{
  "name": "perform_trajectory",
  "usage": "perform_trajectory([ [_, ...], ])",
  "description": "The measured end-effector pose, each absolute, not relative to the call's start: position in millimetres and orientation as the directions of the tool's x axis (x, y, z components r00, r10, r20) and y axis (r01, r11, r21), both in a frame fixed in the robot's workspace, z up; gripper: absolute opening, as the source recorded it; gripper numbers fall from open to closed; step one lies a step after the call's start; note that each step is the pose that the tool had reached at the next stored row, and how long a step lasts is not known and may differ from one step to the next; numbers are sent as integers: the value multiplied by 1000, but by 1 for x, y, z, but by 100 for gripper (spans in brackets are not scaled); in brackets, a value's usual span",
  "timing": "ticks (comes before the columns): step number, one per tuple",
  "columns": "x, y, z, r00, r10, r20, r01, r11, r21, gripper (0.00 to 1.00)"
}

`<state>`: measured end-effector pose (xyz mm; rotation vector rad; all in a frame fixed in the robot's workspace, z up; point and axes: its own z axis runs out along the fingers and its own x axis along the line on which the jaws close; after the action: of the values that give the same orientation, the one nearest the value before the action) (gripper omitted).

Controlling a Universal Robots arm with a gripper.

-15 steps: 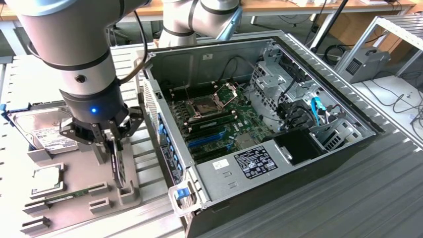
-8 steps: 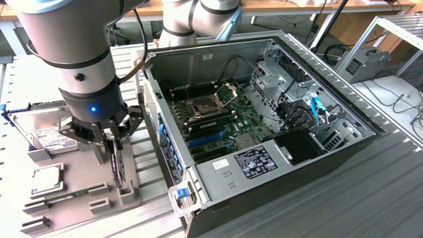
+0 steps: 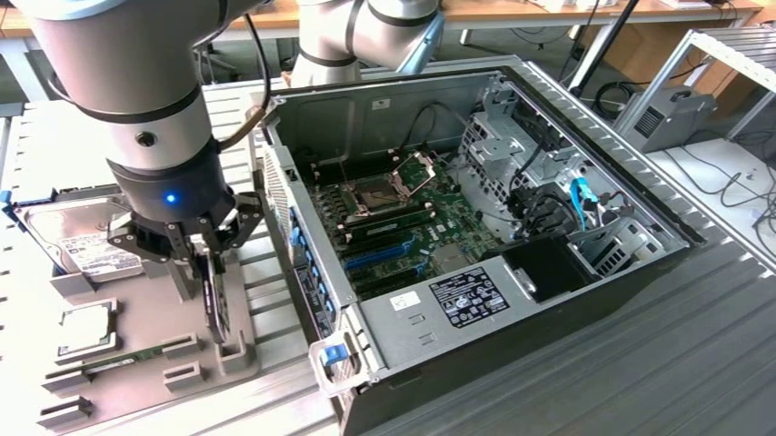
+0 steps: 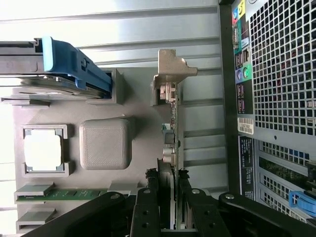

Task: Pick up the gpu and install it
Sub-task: 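Pick up the gpu and move the gpu toward the slot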

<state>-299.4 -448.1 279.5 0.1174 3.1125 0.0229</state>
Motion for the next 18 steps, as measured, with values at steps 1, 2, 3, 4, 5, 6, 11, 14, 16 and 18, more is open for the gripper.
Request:
perform_trajectory([
  [1, -299, -448, 280, -997, 76, -26, 75, 997, 16, 26],
  [2, -299, -448, 280, -997, 76, -26, 75, 997, 16, 26],
  [3, -299, -448, 280, -997, 76, -26, 75, 997, 16, 26],
  [4, -299, -448, 281, -997, 75, -26, 75, 997, 16, 26],
  [5, -299, -448, 281, -997, 76, -26, 75, 997, 16, 26],
  [6, -299, -448, 281, -997, 76, -26, 75, 997, 16, 26],
  [11, -299, -448, 283, -997, 76, -26, 75, 997, 16, 26],
  [14, -299, -448, 284, -997, 76, -26, 75, 997, 16, 26],
  [16, -299, -448, 284, -997, 76, -26, 75, 997, 16, 26],
  [18, -299, -448, 285, -997, 75, -26, 75, 997, 16, 26],
])
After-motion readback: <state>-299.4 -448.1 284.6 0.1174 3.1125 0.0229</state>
